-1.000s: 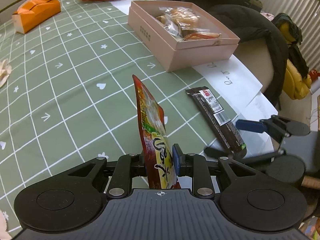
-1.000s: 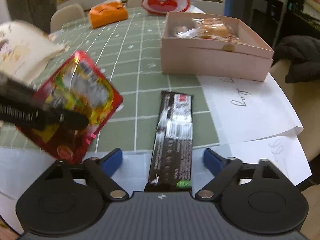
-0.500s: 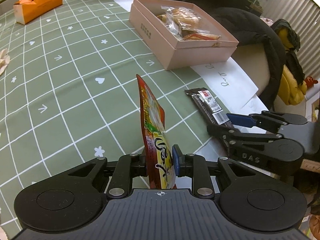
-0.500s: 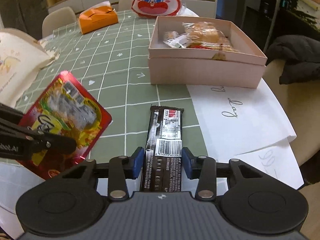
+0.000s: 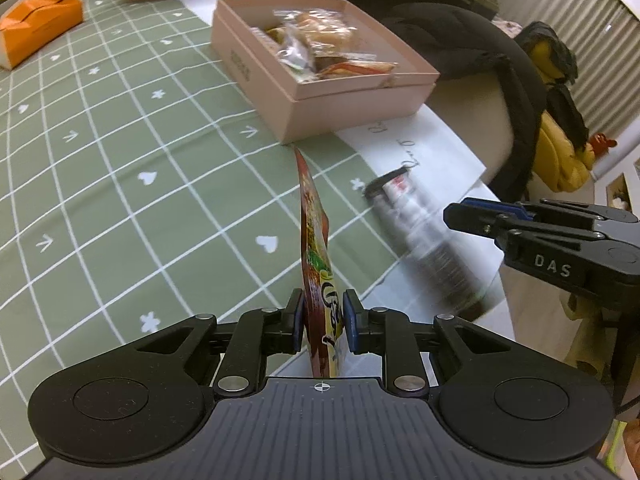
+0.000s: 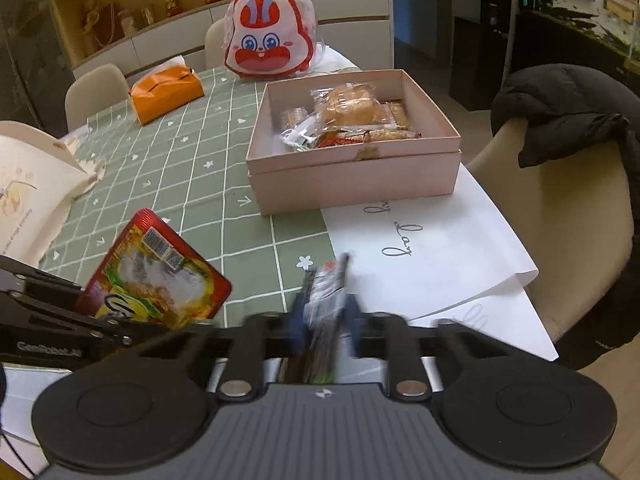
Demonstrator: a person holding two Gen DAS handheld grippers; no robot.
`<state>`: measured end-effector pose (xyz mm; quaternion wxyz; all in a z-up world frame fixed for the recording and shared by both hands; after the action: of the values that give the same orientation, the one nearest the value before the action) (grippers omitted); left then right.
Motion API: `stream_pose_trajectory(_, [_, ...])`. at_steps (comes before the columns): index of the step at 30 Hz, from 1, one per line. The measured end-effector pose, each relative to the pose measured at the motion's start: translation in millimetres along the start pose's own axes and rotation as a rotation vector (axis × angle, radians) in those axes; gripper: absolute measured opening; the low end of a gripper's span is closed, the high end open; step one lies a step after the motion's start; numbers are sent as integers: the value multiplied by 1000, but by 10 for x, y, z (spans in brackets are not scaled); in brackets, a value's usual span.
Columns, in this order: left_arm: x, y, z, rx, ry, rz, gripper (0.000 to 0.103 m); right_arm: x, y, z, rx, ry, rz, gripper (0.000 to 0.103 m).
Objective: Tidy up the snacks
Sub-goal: 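Lift the red pouch with the left tool while the right tool drops the dark bar into the box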
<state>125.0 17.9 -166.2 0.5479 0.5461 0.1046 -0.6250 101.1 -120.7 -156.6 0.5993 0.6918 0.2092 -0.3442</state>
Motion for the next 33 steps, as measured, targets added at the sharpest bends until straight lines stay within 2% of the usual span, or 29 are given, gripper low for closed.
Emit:
stream_pose_trajectory(6, [73, 22, 69, 11, -8, -11, 24, 43, -101, 28, 2, 4, -29, 17])
stream_pose_trajectory(8, [80, 23, 72, 10, -8, -14, 24, 76, -162, 18, 3, 12, -41, 24])
stream_pose_trajectory(10, [84, 16, 68, 8, -6, -15, 24, 117, -196, 3, 0, -3, -36, 35])
stream_pose_trajectory(14, [72, -12, 39, -8, -6, -12, 24, 255, -200, -44, -10, -8, -49, 38])
stream_pose_trajectory(16, [65, -24, 23, -16, -8, -12, 24, 346, -196, -72, -12, -6, -59, 43])
stream_pose_trajectory(21, [37, -62, -16, -42, -11, -6, 24, 494, -211, -124, -53, -38, -55, 44])
stream_pose_trajectory(23, [32, -68, -28, -49, -14, -5, 24, 495, -214, -158, -86, -49, -54, 41])
stream_pose_trajectory(28, [12, -85, -41, -57, -17, 0, 24, 415, -182, -107, -23, -6, -68, 40])
stream_pose_trajectory(33, [0, -84, -37, -59, -18, 1, 24, 156, -69, -28, 27, 5, -12, 40])
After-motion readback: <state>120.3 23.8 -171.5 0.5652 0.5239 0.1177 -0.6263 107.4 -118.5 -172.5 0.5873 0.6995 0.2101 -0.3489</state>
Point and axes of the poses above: each gripper's, at about its wrist camera, not at the fingertips, and x roughly the way its jaws point, z to its right, y to its top, the point moved 10 cm from there along x, roughly the way its jaws point, and after that the axes turned 8 degrees about -y, right-handed, at the moved point
